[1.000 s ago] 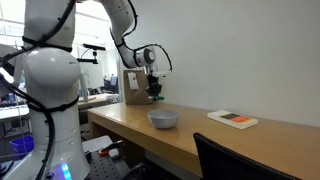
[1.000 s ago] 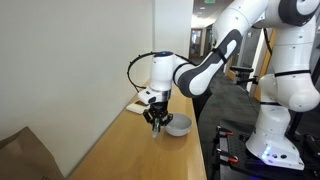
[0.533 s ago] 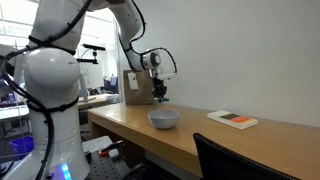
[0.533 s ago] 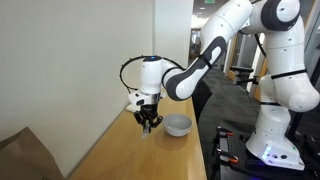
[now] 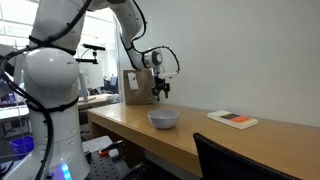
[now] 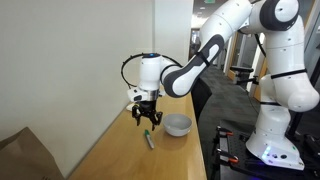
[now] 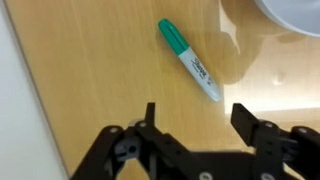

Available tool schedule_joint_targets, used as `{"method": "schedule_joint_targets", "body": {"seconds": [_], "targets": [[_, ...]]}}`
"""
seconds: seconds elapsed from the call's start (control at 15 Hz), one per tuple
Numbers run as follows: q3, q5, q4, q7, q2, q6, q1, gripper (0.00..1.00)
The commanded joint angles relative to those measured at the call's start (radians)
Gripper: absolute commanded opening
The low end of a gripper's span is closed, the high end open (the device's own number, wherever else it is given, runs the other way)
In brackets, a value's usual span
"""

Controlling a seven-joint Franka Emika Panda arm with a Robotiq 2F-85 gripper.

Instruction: Remove the marker from the bowl and put it on the table

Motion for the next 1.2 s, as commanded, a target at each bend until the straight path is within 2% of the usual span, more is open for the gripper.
{"method": "schedule_joint_targets", "body": {"seconds": [0.0,0.33,0.6,1.13], "targets": [[0.024,0.108,-0.025,0.104,-0.091,-0.059,-0.019,1.00],[0.006,0.173,-0.011,0.330,-0.214,-0.158,-0.001,1.00],[-0.007,0.171,0.003,0.537,-0.282,-0.227,0.003,1.00],[-0.040,0.165,0.008,0.940,-0.287,-0.253,-0.008,1.00]]}}
